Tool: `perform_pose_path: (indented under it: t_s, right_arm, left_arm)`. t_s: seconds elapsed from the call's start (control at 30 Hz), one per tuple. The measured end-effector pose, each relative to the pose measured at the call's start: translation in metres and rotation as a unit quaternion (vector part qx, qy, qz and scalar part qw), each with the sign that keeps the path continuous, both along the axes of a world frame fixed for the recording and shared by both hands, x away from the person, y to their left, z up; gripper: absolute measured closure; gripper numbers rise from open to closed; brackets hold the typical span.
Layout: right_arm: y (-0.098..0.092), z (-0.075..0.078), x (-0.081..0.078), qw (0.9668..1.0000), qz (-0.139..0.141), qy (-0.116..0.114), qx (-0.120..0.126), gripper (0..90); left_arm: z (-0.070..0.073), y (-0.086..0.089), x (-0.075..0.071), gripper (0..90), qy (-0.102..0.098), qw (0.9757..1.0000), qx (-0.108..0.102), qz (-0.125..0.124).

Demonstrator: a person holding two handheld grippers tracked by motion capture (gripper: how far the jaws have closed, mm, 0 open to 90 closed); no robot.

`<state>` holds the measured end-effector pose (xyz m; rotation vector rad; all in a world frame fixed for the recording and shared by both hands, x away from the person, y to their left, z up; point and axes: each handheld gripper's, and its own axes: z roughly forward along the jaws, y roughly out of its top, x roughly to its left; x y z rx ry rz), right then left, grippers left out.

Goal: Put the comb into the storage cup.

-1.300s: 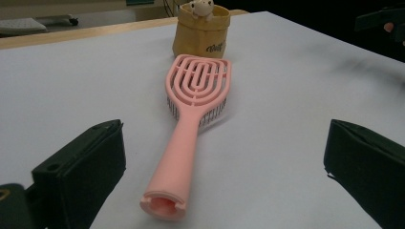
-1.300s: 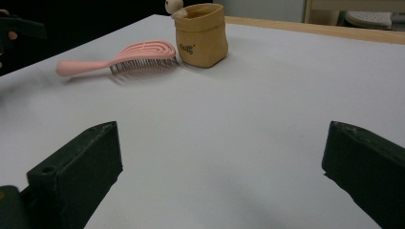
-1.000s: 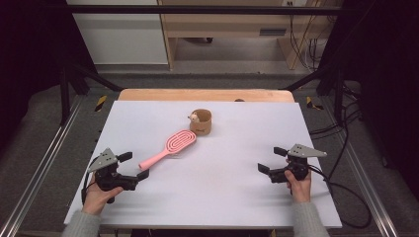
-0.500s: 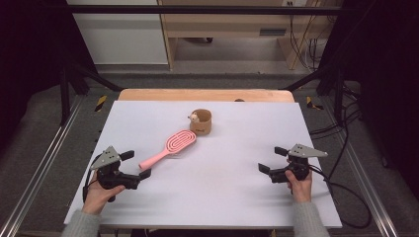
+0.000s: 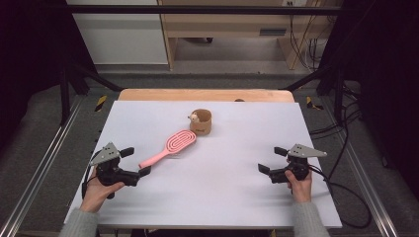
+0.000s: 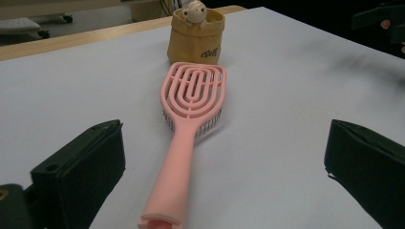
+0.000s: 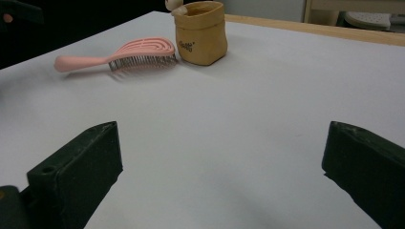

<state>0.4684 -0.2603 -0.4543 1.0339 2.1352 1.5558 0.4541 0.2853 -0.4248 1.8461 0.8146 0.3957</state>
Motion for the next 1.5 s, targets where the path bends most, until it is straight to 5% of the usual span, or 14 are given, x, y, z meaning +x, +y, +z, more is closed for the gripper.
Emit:
perform_pose_path:
  t_s: [0.77,1.5]
  right_arm:
    - [0.000,-0.001,0.001,1.0000,0.000,0.001,-0.002,0.2]
    - [0.000,0.000,0.001,1.0000,0.000,0.001,-0.003,0.2]
  left_arm:
    - [0.013,-0.009,0.016,0.0,0.006,0.9995,0.030,-0.004]
    - [0.041,-0.019,0.034,0.0,0.002,0.9974,0.071,-0.010]
